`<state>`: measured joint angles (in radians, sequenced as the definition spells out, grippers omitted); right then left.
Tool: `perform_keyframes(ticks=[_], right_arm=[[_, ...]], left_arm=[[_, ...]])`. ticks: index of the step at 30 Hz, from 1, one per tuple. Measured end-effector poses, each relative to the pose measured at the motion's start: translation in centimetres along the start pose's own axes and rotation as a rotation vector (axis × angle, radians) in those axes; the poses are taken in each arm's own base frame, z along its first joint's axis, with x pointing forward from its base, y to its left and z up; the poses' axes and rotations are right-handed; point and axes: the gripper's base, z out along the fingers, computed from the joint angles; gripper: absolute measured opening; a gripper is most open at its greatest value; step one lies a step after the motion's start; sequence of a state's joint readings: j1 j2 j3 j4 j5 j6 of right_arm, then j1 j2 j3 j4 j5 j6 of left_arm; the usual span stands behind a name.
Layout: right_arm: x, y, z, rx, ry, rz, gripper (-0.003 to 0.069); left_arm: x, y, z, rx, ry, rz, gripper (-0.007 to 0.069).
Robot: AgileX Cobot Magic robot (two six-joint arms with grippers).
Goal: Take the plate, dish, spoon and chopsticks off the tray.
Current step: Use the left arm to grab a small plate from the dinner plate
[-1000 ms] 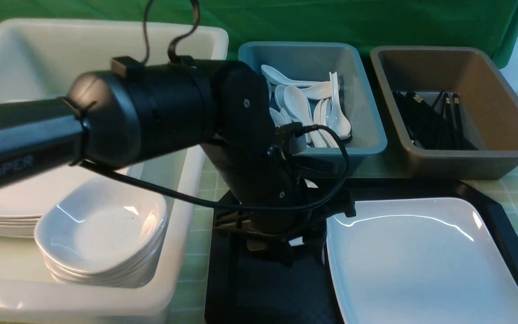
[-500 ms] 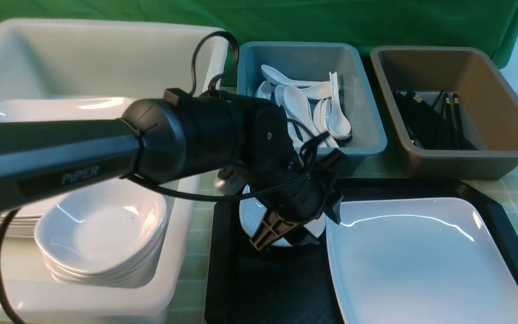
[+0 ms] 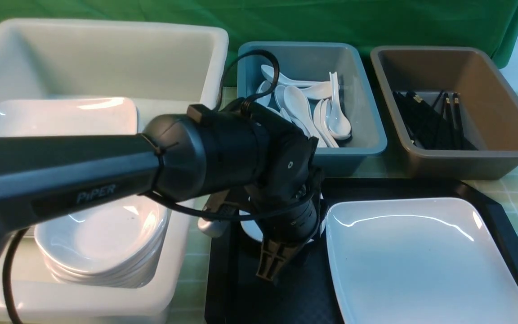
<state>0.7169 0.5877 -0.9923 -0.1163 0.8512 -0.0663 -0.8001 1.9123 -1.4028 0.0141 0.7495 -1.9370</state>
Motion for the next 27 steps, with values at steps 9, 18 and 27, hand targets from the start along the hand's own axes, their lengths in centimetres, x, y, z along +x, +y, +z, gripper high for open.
perform_keyframes(ticks=[9,18,27], right_arm=[[0.2,0.0,0.0,-0.001,0.024,0.042,0.0239],[0.3,0.0,0.0,-0.003,0.037,0.046,0.0238],[0.4,0.1,0.0,-0.012,0.040,0.053,0.0239]], left_arm=[[-0.4,0.1,1.6,-0.006,-0.051,-0.077,0.0288],[-1.2,0.0,2.7,0.005,-0.132,-0.105,0.0288],[-1.1,-0.1,4.6,0.029,-0.123,-0.136,0.0290]])
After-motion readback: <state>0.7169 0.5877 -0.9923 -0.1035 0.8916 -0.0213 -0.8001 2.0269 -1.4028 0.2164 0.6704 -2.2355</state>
